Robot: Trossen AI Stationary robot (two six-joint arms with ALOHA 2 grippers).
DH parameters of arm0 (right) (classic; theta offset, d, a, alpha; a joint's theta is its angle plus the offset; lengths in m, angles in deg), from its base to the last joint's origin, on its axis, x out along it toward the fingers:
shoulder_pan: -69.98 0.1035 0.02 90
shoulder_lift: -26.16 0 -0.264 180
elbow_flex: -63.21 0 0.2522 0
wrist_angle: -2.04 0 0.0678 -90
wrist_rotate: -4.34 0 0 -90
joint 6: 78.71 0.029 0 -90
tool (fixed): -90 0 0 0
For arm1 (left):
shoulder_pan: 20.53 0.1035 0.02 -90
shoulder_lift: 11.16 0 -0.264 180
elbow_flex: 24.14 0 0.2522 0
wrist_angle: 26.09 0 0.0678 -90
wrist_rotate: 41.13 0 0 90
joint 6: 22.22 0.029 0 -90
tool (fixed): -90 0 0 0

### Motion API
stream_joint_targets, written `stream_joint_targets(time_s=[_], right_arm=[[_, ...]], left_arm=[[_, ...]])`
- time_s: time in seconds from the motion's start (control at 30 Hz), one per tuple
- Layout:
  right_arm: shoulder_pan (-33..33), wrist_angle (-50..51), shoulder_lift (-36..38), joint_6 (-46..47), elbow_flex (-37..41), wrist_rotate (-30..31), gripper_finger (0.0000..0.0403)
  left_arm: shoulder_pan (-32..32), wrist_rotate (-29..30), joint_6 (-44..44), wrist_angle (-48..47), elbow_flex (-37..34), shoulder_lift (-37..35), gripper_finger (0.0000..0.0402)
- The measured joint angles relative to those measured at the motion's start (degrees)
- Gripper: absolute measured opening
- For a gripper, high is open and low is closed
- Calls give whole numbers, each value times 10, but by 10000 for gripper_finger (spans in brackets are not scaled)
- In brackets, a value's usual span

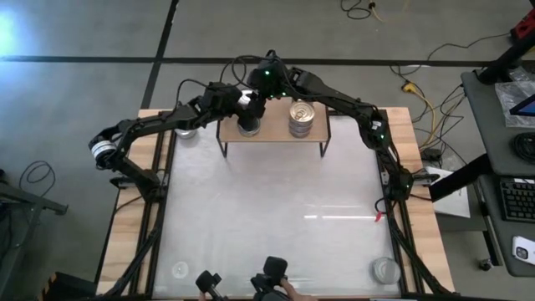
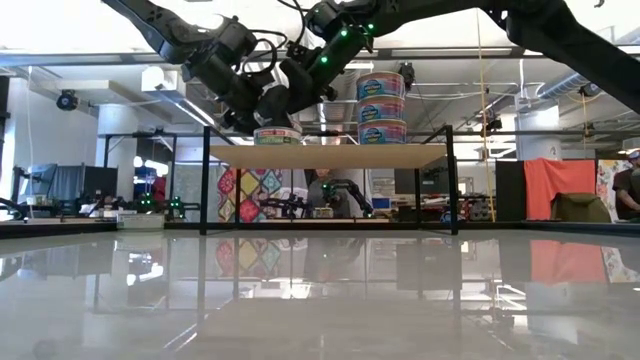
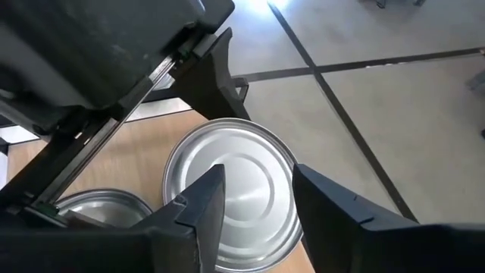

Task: Stack canned seafood by type on shelf
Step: Stack the green tuna can on top of the green tuna can on the shelf

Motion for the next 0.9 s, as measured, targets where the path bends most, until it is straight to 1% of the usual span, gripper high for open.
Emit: stream_joint_targets(time_s=[0.13, 0.23, 0.37, 0.67, 0.77, 0.9], right_arm=[[0, 0, 0, -1, 0, -2, 151], [0, 0, 1, 0, 3, -6, 144], [-2, 0, 1, -1, 19, -42, 119], [-3, -21, 3, -2, 63, -51, 51], [-3, -32, 3, -1, 71, -51, 36], [-3, -38, 3, -2, 73, -49, 28]], left_arm=[[0, -5, 0, 9, 0, 0, 396], [0, -28, -3, 15, 0, 0, 395], [-1, -33, -2, 18, 0, 0, 397], [0, -32, 4, 2, 0, 2, 399], [1, -31, 5, -4, 0, 1, 399], [2, -30, 7, -2, 0, 2, 399]])
